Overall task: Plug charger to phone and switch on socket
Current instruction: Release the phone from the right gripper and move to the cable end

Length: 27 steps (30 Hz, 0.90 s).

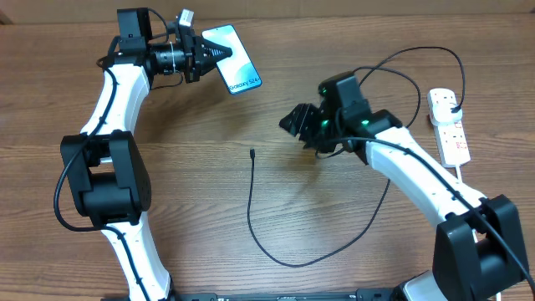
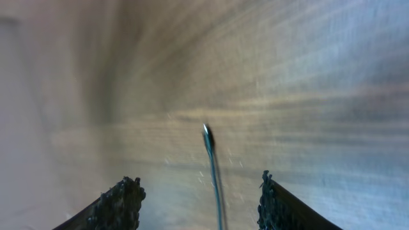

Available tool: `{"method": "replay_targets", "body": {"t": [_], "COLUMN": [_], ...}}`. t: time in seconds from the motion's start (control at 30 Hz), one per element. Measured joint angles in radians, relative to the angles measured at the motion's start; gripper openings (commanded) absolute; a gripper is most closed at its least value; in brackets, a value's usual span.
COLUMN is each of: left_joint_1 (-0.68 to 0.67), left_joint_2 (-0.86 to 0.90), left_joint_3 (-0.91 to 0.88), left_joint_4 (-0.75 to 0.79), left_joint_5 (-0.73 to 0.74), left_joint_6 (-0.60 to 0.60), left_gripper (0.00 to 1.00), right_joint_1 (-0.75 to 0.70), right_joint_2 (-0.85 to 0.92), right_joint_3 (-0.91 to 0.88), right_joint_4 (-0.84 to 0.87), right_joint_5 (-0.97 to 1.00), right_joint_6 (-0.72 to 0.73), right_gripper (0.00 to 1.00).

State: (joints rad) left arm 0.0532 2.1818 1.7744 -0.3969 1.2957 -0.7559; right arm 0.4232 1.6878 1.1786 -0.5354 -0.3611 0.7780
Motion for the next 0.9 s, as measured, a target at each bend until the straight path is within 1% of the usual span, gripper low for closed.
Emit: {"method": "replay_targets", "body": {"t": [0.13, 0.2, 0.4, 0.53, 0.73, 0.9], "left_joint_1": [0.0, 0.0, 0.0, 0.0, 0.006, 0.032], "left_joint_2": [0.0, 0.0, 0.0, 0.0, 0.0, 0.0], "left_joint_3": [0.0, 0.0, 0.0, 0.0, 0.0, 0.0], "left_joint_4": [0.0, 0.0, 0.0, 0.0, 0.001, 0.001], "left_joint_5": [0.003, 0.003, 0.003, 0.003, 0.002, -0.002], "left_joint_6": [-0.039, -0.054, -0.065, -0.069, -0.114, -0.133], "left_gripper": [0.04, 0.04, 0.04, 0.04, 0.04, 0.04], "right_joint_1": [0.045, 0.062, 0.094, 0.104, 0.109, 0.14], "right_joint_2": [0.001, 0.012, 0.04, 0.048, 0.113, 0.117], "right_joint_3": [0.0, 0.0, 0.0, 0.0, 0.0, 0.0], "right_joint_4": [-0.066, -0.076, -0.087, -0.087, -0.085, -0.03], "right_joint_5": [0.013, 0.015, 0.028, 0.029, 0.029, 0.033], "right_joint_6": [-0.025, -0.031, -0.039, -0.038, -0.034, -0.025], "right_gripper": [0.59, 0.57, 0.56, 0.55, 0.53, 0.51]}}
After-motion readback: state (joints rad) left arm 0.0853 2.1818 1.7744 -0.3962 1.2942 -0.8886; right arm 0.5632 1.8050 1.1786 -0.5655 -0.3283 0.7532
